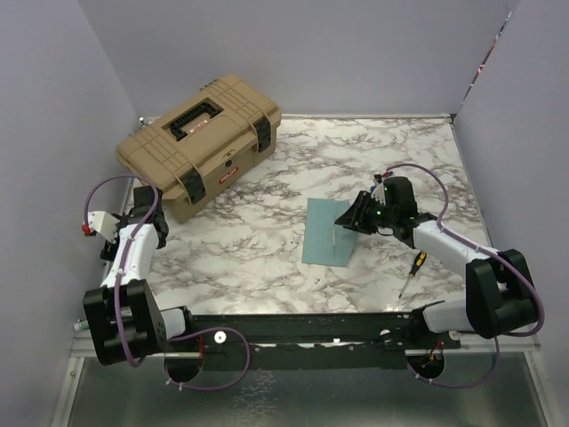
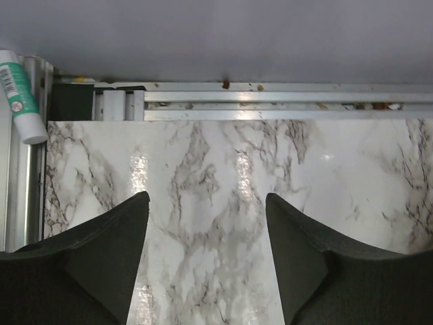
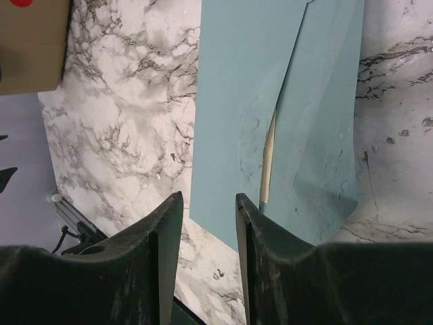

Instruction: Place the letter into the envelope and seal it

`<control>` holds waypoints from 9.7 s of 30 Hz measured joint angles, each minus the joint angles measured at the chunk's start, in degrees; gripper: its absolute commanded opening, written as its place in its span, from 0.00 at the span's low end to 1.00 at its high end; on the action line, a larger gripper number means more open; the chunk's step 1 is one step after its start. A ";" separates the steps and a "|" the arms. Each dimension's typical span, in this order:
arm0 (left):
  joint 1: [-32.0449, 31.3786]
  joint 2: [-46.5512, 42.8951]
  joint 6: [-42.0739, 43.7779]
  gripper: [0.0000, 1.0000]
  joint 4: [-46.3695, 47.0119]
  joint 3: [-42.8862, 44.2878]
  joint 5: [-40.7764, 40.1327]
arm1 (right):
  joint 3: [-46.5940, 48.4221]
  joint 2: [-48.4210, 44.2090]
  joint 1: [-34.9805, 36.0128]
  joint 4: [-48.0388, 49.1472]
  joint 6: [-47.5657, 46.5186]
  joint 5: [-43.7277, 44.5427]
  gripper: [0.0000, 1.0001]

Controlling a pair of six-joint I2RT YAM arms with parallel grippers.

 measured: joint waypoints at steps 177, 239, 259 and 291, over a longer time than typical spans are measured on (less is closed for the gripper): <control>-60.74 2.38 45.88 0.00 50.97 5.95 59.95 | -1.88 -6.40 1.70 28.09 17.33 -17.53 0.47; -46.64 12.61 25.75 0.58 29.92 23.19 81.61 | 9.05 -6.93 8.35 1.38 -45.18 -22.25 0.01; -46.88 15.52 25.51 0.62 29.46 21.84 86.01 | 9.07 -5.29 11.63 -1.81 -46.64 -17.59 0.01; -47.89 20.46 27.91 0.00 28.26 21.38 89.57 | 11.08 -0.39 15.80 -10.05 -47.76 -10.93 0.46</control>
